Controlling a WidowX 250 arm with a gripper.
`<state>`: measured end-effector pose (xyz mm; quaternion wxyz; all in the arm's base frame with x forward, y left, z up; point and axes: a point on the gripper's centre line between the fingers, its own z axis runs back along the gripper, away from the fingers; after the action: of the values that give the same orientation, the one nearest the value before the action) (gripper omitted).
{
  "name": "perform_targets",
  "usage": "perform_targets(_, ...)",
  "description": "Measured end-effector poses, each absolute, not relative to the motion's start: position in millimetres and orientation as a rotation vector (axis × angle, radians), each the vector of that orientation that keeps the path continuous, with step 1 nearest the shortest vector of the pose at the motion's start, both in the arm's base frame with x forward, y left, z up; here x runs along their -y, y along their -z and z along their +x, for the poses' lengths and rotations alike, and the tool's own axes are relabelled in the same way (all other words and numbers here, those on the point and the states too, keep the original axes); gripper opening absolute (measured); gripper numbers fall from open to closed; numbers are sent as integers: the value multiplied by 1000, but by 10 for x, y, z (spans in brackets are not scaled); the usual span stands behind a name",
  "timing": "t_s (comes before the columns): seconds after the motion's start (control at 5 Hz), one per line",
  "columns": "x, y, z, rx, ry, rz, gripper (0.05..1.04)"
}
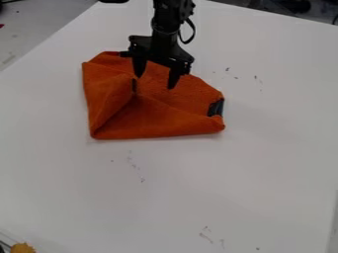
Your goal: Unfold the cloth from top right to bottom left
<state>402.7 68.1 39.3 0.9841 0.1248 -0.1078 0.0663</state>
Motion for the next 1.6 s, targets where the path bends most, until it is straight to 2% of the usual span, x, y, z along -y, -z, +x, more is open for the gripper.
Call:
perform_targets(0.4,-863,-375,3875,239,-165,227,999)
perform_targets(0.8,-988,-222,3743,227,-181,174,991)
perform_targets(1.0,-993,-216,3730,236,-182,163,923)
perform_targets(1.2,-1012,-232,3721,239,-187,138,644)
perform_targets(1.4,-1039,-239,3712,232,-183,152,350)
perform_targets(1.6,-1043,-245,3701,221,-187,155,157)
